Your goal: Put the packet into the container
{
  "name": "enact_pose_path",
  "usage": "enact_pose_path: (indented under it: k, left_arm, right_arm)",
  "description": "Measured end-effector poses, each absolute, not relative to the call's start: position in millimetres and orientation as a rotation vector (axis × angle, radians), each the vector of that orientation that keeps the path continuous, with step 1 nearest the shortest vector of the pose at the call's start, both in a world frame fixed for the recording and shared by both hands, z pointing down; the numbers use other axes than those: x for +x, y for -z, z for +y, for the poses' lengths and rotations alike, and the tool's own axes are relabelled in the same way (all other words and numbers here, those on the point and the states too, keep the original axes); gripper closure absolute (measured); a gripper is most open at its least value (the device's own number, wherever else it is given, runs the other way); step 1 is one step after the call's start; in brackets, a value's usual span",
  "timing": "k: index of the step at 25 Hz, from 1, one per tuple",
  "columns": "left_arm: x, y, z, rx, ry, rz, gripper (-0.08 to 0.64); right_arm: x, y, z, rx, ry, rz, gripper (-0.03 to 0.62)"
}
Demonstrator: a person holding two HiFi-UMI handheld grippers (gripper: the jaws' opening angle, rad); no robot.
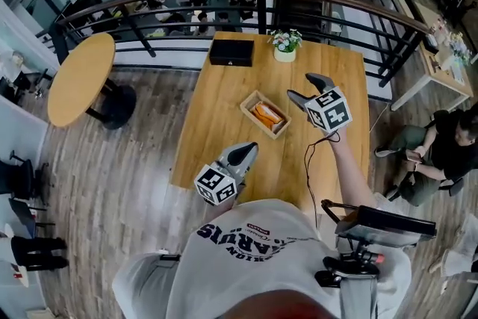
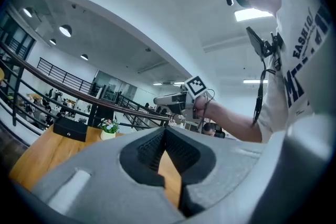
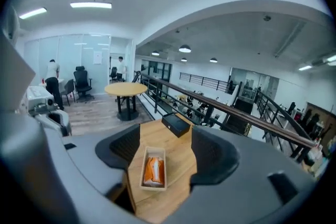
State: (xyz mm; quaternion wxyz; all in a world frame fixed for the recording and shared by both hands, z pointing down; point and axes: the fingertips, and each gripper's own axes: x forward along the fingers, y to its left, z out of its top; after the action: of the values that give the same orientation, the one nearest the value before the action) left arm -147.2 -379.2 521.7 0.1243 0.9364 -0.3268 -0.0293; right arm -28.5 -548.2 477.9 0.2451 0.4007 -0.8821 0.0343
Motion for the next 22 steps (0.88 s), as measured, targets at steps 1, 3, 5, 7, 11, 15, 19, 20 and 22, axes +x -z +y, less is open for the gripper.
enact_pose_path:
  k: [1, 3, 5, 7, 11, 15, 19, 20, 22]
  left_arm:
    - [-142, -519, -381, 2.741, 0.085, -0.935, 0.557]
    - [-131, -513, -386, 2.768, 0.082, -0.889, 0.557]
    - [-121, -508, -390, 2.798, 0.077, -0.844, 0.557]
    - [-112, -503, -392, 2.823, 0.071, -0.818, 0.557]
    - [-99, -493, -400, 2.882, 0.070, -0.768, 0.557]
    - [-102, -483, -401, 2.914, 0.084, -0.779, 0.557]
    - [-107, -480, -400, 2.927, 0.096, -0.785, 0.557]
    - [-109, -480, -399, 2.930, 0.095, -0.785, 0.557]
    - [-111, -481, -397, 2.937, 0.093, -0.790, 0.557]
  right_arm:
    - [-22, -470, -535, 1.120, -0.092, -2.454, 0.278]
    - [-9, -461, -509, 1.173, -0.091, -2.525, 0.282]
    - [1, -459, -484, 1.221, -0.102, -2.575, 0.291]
    - [9, -459, -462, 1.262, -0.117, -2.619, 0.298]
    - [26, -460, -428, 1.391, -0.122, -2.659, 0.319]
    - [29, -461, -404, 1.461, -0.136, -2.676, 0.357]
    - [36, -456, -395, 1.544, -0.093, -2.662, 0.491]
    - [38, -455, -394, 1.558, -0.076, -2.652, 0.582]
    - [41, -455, -393, 1.577, -0.051, -2.615, 0.584]
